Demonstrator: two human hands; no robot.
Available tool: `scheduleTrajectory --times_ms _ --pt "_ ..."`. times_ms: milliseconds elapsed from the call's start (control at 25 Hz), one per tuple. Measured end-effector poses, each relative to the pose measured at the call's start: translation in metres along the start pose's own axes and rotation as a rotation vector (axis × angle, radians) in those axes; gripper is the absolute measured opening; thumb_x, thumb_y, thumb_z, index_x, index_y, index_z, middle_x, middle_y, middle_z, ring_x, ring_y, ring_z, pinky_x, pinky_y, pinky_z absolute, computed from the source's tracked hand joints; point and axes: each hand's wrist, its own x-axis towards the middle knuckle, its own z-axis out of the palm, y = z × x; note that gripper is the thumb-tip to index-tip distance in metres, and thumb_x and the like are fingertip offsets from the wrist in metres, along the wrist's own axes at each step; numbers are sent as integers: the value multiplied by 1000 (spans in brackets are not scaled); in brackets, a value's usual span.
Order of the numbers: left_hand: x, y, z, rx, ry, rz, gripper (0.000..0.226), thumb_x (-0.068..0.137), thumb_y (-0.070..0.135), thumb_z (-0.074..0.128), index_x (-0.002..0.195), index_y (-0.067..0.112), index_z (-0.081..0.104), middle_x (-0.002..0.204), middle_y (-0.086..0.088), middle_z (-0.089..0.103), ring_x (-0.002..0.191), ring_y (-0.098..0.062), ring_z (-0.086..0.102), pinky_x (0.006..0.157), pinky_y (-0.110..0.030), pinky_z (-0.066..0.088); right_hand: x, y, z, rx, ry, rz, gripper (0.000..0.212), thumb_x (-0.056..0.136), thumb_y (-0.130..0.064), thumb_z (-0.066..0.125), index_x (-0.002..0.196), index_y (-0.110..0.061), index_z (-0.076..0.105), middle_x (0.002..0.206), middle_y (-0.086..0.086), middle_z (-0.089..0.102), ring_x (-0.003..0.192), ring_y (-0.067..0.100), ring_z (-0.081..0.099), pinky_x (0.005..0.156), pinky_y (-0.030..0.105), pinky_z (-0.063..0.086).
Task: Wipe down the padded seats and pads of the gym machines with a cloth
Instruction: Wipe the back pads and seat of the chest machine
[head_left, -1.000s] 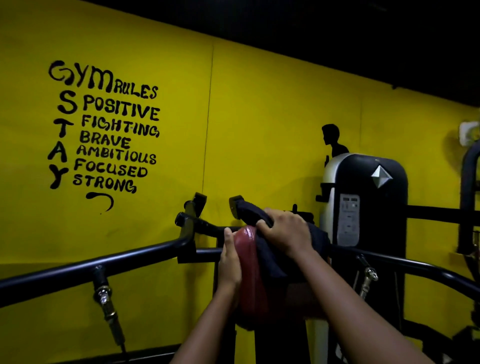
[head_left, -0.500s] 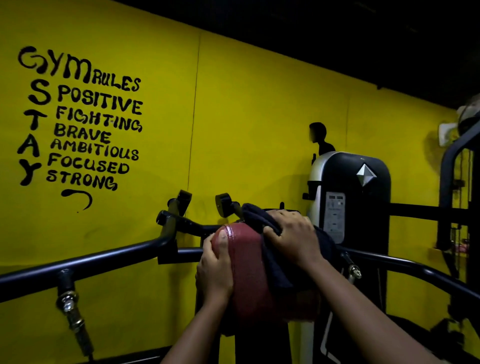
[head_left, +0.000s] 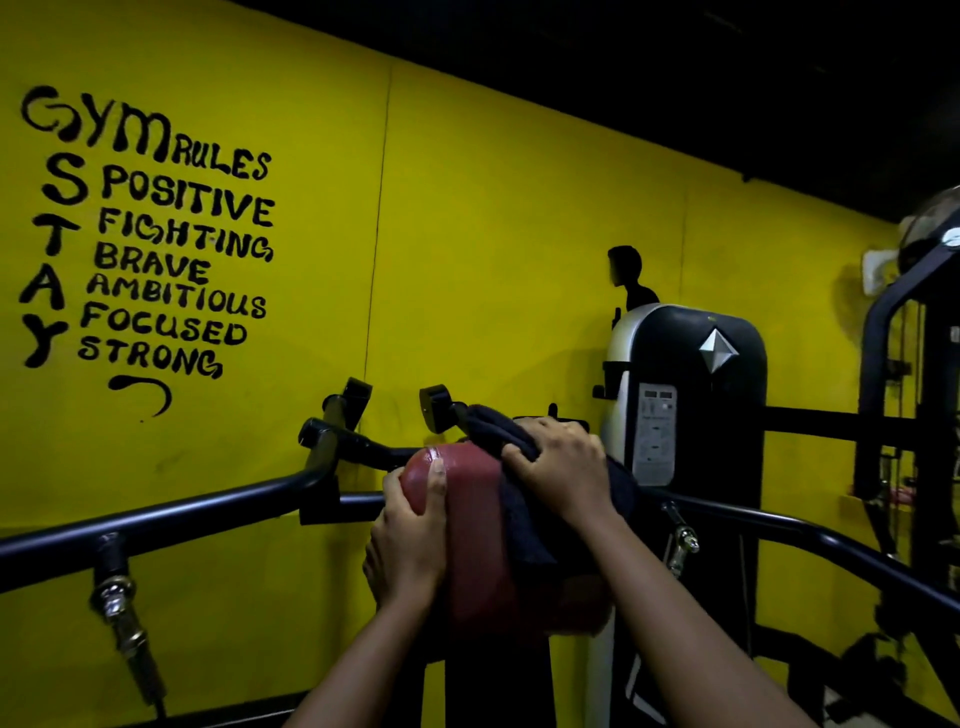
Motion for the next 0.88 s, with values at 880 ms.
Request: scheduleTrajectory --times_ms 880 --pt "-15 -7 -6 -5 -53 96 89 70 72 29 145 23 27 130 -14 55 118 -34 52 92 -38 40 -65 40 19 574 109 580 97 66 -76 26 142 -17 37 144 9 42 127 30 44 95 35 38"
